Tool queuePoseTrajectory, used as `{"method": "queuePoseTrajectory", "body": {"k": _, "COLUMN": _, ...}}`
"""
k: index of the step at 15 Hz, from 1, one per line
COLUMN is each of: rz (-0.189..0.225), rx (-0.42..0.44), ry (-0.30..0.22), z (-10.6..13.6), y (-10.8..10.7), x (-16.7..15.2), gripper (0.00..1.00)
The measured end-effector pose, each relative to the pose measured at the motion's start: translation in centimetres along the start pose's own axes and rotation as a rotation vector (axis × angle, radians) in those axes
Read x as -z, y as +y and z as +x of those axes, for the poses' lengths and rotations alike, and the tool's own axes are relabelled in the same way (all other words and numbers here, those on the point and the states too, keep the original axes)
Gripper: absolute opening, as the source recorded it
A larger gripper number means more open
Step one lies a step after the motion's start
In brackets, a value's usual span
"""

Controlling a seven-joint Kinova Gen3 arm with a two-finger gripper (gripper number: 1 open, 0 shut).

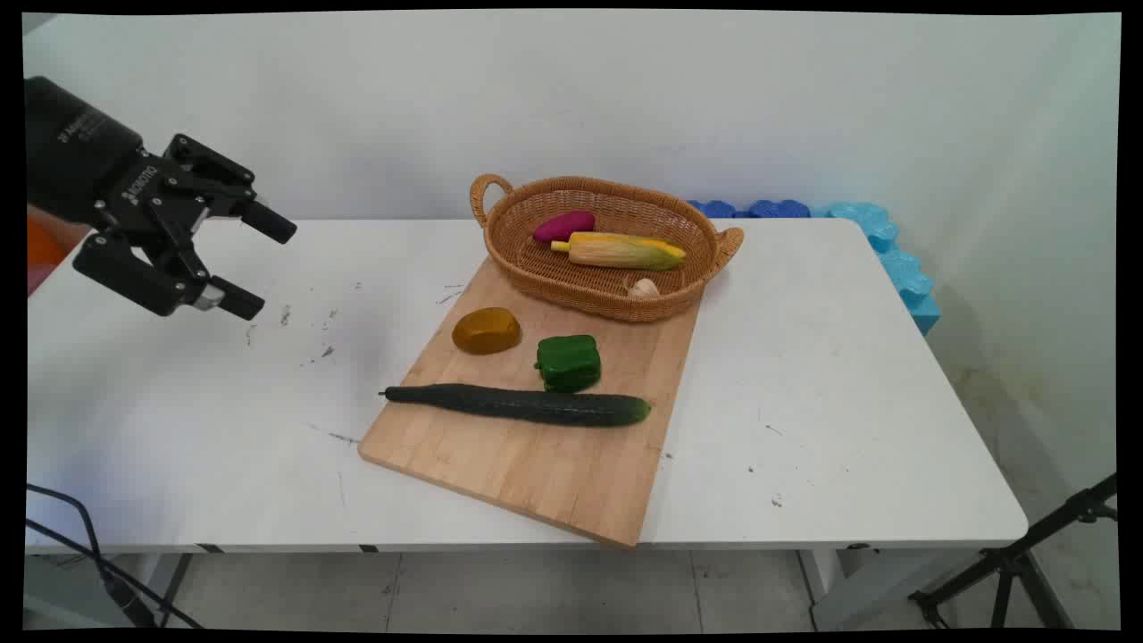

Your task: Pick up the cucumber from the cutting board

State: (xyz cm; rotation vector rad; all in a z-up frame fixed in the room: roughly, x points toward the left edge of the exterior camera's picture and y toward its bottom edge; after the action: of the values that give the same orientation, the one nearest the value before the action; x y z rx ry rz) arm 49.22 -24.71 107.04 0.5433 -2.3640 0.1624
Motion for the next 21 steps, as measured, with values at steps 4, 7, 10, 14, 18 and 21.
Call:
{"method": "queuePoseTrajectory", "body": {"k": 4, "rz": 0.009, "rx": 0.006, "ry": 0.013, "z": 0.5, "y": -0.2, "x": -0.6, "gripper": 1.00}}
{"method": "queuePoseTrajectory", "body": {"k": 7, "rz": 0.027, "rx": 0.016, "ry": 0.024, "z": 1.4, "y": -0.6, "x": -1.7, "gripper": 1.00}}
{"method": "queuePoseTrajectory", "body": {"k": 10, "rz": 0.045, "rx": 0.018, "ry": 0.030, "z": 2.8, "y": -1.2, "x": -3.2, "gripper": 1.00}}
{"method": "queuePoseTrajectory", "body": {"k": 14, "rz": 0.064, "rx": 0.021, "ry": 0.014, "z": 4.5, "y": -1.7, "x": -6.0, "gripper": 1.00}}
{"method": "queuePoseTrajectory", "body": {"k": 18, "rz": 0.074, "rx": 0.003, "ry": -0.052, "z": 6.0, "y": -2.3, "x": -10.3, "gripper": 1.00}}
{"method": "queuePoseTrajectory", "body": {"k": 21, "rz": 0.080, "rx": 0.006, "ry": -0.123, "z": 6.5, "y": -3.0, "x": -14.0, "gripper": 1.00}}
